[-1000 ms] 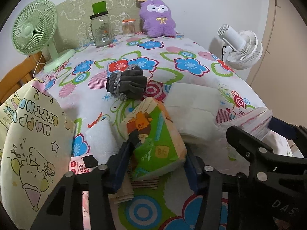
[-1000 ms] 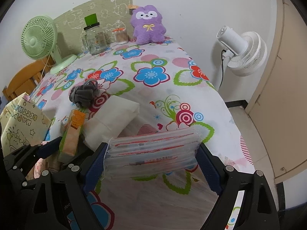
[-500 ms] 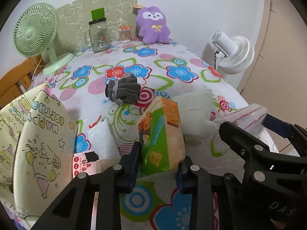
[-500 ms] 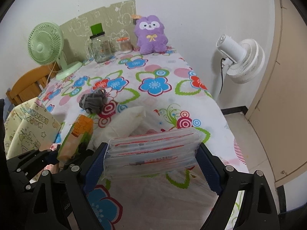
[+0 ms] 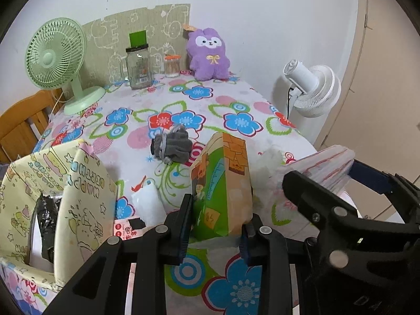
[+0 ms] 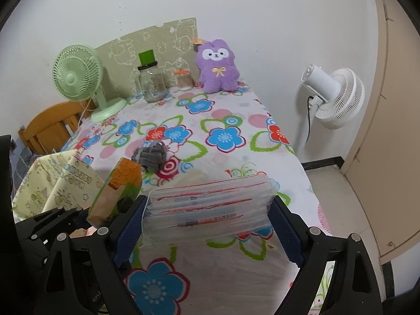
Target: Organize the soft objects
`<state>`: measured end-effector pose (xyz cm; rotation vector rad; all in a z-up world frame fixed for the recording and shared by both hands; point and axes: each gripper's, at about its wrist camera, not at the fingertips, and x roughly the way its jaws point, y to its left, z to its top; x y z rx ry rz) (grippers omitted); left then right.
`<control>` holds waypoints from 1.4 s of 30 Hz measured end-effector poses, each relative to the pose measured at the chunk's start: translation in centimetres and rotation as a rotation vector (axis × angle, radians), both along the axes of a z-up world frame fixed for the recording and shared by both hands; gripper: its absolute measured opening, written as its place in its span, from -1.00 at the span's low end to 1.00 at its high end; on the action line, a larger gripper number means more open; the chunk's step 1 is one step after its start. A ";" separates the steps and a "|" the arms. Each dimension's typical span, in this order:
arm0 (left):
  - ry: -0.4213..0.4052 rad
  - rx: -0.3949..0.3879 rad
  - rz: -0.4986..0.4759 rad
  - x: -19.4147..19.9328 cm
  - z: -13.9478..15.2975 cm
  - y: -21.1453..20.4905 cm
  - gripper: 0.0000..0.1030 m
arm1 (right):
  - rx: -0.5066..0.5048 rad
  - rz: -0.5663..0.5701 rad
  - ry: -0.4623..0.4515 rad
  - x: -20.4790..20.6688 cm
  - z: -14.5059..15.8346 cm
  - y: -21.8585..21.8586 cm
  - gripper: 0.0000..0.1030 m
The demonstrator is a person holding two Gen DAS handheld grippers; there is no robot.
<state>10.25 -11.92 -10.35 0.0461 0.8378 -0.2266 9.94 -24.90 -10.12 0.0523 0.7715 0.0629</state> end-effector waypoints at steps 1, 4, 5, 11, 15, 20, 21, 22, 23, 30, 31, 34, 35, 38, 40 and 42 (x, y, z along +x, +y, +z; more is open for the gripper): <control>-0.002 -0.002 0.000 0.0 0.2 0.1 -0.42 | 0.001 0.004 -0.002 0.0 0.2 0.1 0.78; -0.018 -0.009 0.000 0.0 1.0 0.3 -0.42 | 0.006 0.015 -0.009 -0.1 0.9 0.5 0.78; -0.026 -0.010 -0.001 0.0 1.3 0.4 -0.42 | 0.014 0.020 -0.013 -0.1 1.2 0.7 0.78; -0.063 -0.025 0.004 -0.1 2.8 1.2 -0.42 | 0.032 0.032 -0.038 -0.1 2.8 1.6 0.78; -0.075 -0.038 0.011 -0.2 3.4 2.0 -0.44 | 0.023 0.039 -0.054 0.0 3.7 2.4 0.79; -0.084 -0.048 0.016 -0.2 3.7 2.8 -0.44 | 0.021 0.058 -0.067 0.1 4.3 3.6 0.83; -0.082 -0.051 0.018 -0.1 3.7 2.9 -0.44 | 0.023 0.061 -0.064 0.1 4.3 3.8 0.83; -0.081 -0.054 0.020 0.0 3.7 3.1 -0.44 | 0.025 0.063 -0.061 0.2 4.3 4.0 0.83; -0.081 -0.055 0.020 0.0 3.7 3.2 -0.44 | 0.025 0.061 -0.061 0.2 4.3 4.2 0.83; -0.096 -0.067 0.035 0.1 4.5 4.2 -0.45 | 0.032 0.068 -0.071 0.4 4.8 5.1 0.83; -0.101 -0.069 0.038 0.1 4.7 4.5 -0.46 | 0.033 0.070 -0.075 0.4 5.0 5.2 0.83; -0.112 -0.076 0.049 0.2 5.1 5.3 -0.46 | 0.033 0.080 -0.083 0.6 5.5 5.9 0.83; -0.114 -0.078 0.053 0.2 5.3 5.6 -0.46 | 0.032 0.084 -0.088 0.6 5.7 6.2 0.83; -0.116 -0.081 0.062 0.3 5.7 6.4 -0.46 | 0.031 0.093 -0.097 0.8 6.1 7.0 0.83; -0.116 -0.082 0.067 0.4 5.9 6.9 -0.46 | 0.029 0.097 -0.103 0.9 6.3 7.5 0.83; -0.119 -0.080 0.072 0.4 6.2 7.4 -0.46 | 0.026 0.103 -0.105 1.0 6.6 8.1 0.82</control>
